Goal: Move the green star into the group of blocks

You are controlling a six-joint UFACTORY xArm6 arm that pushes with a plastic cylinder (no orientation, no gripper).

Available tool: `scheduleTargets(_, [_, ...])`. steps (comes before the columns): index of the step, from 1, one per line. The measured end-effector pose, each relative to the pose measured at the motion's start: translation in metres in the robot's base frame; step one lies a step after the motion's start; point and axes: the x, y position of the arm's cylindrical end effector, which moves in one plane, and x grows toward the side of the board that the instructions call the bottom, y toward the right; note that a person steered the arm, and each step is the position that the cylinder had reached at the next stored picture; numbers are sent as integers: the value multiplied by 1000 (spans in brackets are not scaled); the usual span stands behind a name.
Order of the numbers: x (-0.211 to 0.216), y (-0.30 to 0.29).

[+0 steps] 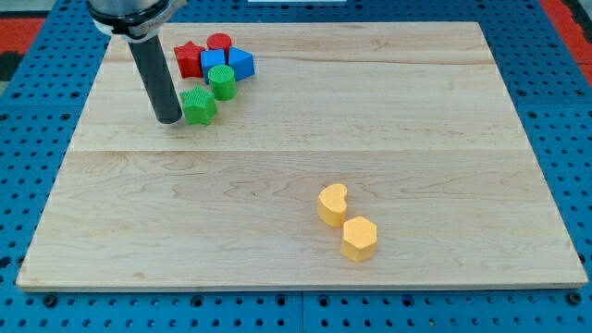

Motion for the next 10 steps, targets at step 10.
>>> scheduleTargets(10, [-33, 3])
